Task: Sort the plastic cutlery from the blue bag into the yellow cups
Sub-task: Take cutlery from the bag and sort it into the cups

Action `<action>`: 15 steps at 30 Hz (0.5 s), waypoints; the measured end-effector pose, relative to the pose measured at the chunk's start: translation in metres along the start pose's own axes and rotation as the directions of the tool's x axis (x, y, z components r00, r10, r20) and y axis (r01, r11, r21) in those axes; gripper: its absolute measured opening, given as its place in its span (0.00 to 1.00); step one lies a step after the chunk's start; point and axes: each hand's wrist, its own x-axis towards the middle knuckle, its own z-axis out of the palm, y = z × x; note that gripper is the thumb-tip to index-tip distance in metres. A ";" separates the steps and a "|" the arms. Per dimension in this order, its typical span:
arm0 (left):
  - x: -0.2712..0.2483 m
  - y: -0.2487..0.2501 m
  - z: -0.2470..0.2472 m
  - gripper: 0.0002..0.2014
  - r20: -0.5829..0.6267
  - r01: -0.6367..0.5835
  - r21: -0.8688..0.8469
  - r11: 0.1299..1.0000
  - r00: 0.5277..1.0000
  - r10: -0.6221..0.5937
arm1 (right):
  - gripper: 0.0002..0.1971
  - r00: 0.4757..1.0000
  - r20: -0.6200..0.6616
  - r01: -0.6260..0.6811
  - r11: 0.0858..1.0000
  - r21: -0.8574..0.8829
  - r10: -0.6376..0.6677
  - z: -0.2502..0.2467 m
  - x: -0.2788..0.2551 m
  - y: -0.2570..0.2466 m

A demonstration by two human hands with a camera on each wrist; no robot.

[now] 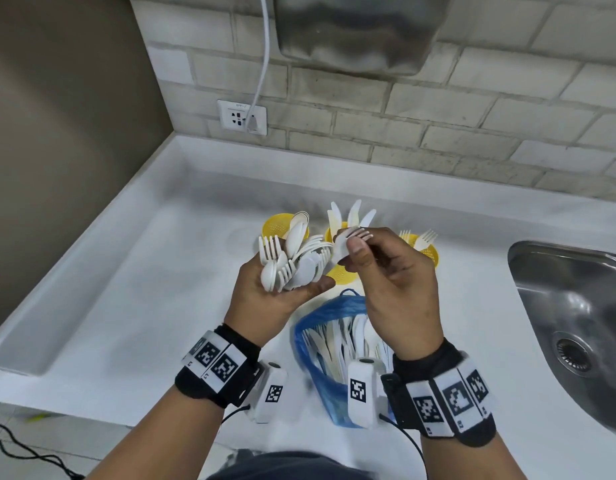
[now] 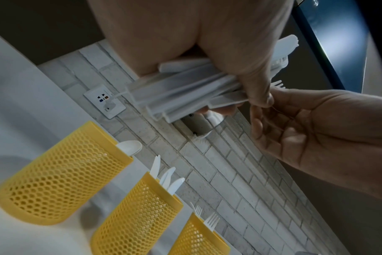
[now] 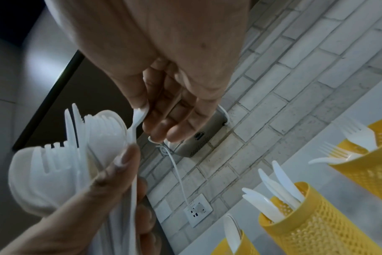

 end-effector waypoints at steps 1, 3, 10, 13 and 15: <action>0.000 0.001 -0.001 0.19 0.007 0.001 -0.005 1.000 1.000 -0.001 | 0.07 1.000 -0.021 -0.015 0.999 0.033 0.016 0.001 0.001 -0.003; 0.001 0.001 -0.003 0.19 0.016 -0.012 -0.003 1.000 1.000 0.012 | 0.07 0.998 -0.049 -0.042 0.995 0.094 0.047 0.003 0.004 -0.009; 0.010 0.005 -0.010 0.20 0.004 -0.035 -0.053 0.998 0.999 0.035 | 0.10 0.972 0.186 -0.138 0.989 -0.055 0.146 0.005 0.012 -0.008; 0.013 0.005 -0.012 0.19 0.016 -0.031 -0.043 0.999 0.999 0.032 | 0.12 0.975 0.145 -0.166 0.986 -0.017 0.167 0.001 0.018 -0.010; 0.014 0.004 -0.013 0.19 0.032 -0.017 -0.028 0.999 0.999 0.018 | 0.12 0.977 0.101 -0.198 0.977 0.074 0.190 -0.002 0.023 -0.010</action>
